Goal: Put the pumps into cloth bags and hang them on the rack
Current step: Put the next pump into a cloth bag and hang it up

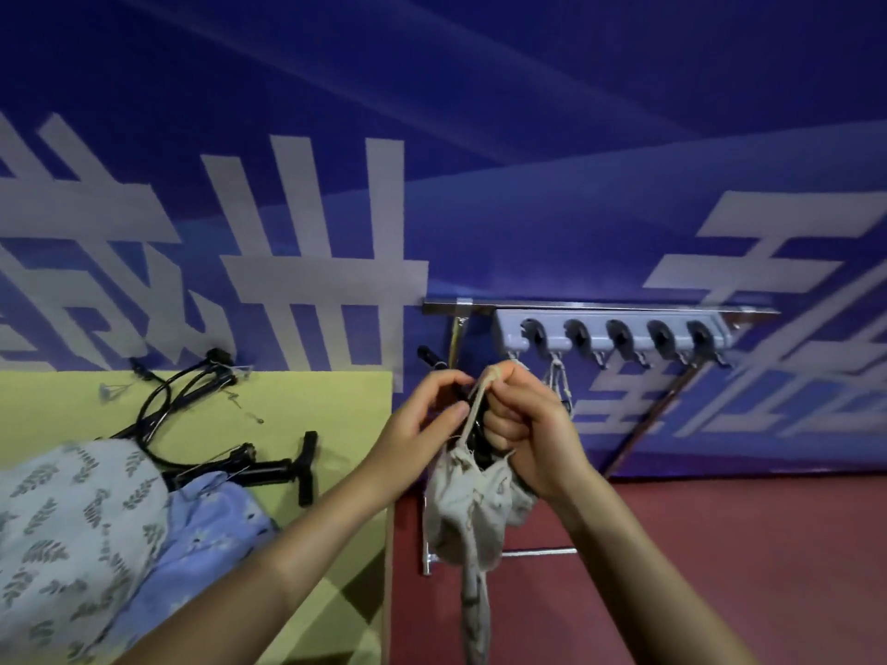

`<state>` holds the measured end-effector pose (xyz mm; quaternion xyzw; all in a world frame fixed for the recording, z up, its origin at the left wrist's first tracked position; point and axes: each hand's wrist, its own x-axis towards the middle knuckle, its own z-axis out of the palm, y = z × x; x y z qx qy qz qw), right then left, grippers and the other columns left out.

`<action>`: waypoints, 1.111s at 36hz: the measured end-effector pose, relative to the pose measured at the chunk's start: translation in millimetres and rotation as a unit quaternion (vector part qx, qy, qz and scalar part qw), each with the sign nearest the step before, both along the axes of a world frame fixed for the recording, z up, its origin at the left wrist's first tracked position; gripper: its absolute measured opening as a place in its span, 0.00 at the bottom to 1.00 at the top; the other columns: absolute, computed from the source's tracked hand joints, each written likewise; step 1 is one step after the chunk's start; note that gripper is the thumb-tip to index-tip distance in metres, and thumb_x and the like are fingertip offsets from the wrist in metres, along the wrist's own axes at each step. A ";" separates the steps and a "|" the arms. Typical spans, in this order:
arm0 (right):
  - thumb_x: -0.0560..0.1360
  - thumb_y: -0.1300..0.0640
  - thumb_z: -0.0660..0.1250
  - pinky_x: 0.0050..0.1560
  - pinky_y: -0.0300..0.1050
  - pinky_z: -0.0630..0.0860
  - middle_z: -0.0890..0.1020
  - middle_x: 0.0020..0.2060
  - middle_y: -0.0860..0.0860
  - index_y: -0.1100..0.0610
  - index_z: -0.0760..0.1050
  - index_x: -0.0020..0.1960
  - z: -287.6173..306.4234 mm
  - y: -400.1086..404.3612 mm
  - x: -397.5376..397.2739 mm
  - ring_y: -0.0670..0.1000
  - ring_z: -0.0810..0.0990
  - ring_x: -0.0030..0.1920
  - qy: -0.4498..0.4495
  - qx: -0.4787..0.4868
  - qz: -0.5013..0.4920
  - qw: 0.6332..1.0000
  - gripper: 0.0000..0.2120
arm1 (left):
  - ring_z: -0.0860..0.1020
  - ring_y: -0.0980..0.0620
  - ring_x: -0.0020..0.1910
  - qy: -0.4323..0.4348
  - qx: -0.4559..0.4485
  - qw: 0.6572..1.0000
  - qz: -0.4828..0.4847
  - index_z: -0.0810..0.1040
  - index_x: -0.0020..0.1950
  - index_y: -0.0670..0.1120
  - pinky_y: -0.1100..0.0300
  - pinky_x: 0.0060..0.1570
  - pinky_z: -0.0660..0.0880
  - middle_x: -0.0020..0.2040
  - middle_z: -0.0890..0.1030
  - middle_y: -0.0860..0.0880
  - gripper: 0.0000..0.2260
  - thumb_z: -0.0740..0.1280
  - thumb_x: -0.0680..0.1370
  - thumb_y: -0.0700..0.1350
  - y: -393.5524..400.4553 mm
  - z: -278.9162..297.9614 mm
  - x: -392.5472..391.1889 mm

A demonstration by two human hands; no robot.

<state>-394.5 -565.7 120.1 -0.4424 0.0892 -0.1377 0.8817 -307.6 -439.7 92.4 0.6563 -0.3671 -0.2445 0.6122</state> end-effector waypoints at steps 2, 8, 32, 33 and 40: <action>0.73 0.61 0.61 0.20 0.32 0.53 0.61 0.23 0.46 0.60 0.72 0.41 -3.6 -1.7 -8.6 0.40 0.56 0.20 0.008 -0.015 -0.020 1.000 0.04 | 0.79 0.55 0.55 0.012 0.006 0.999 -0.033 0.73 0.61 0.60 0.53 0.58 0.74 0.53 0.80 0.57 0.12 0.62 0.77 0.52 -7.4 -1.5 -2.5; 0.75 0.59 0.63 0.25 0.33 0.60 0.67 0.25 0.49 0.59 0.72 0.42 -19.1 -8.9 -42.4 0.43 0.62 0.24 0.076 -0.229 -0.087 0.966 0.04 | 0.76 0.52 0.61 0.015 0.053 0.994 -0.096 0.70 0.64 0.67 0.48 0.64 0.72 0.60 0.78 0.55 0.18 0.62 0.77 0.50 -30.4 -21.3 -20.1; 0.80 0.64 0.61 0.36 0.36 0.67 0.73 0.29 0.44 0.59 0.73 0.41 -86.0 -237.7 -74.3 0.43 0.71 0.32 0.190 -0.399 0.069 0.895 0.09 | 0.75 0.61 0.56 0.017 0.191 0.980 -0.047 0.69 0.64 0.64 0.67 0.55 0.70 0.60 0.77 0.54 0.15 0.58 0.83 0.45 -216.6 -88.2 -61.5; 0.80 0.64 0.61 0.36 0.36 0.67 0.73 0.30 0.46 0.60 0.73 0.42 -88.8 -246.1 -71.5 0.43 0.71 0.32 0.188 -0.399 0.078 0.894 0.09 | 0.76 0.58 0.53 0.020 0.191 0.981 -0.036 0.69 0.61 0.67 0.62 0.55 0.71 0.57 0.78 0.51 0.15 0.58 0.83 0.45 -223.1 -92.0 -61.7; 0.80 0.63 0.61 0.34 0.36 0.64 0.72 0.26 0.41 0.55 0.71 0.39 -103.4 -284.9 -44.6 0.39 0.68 0.28 0.189 -0.471 0.122 0.853 0.11 | 0.74 0.52 0.44 0.080 0.171 0.981 0.042 0.70 0.63 0.60 0.63 0.44 0.73 0.45 0.74 0.47 0.15 0.56 0.83 0.41 -253.8 -105.0 -60.8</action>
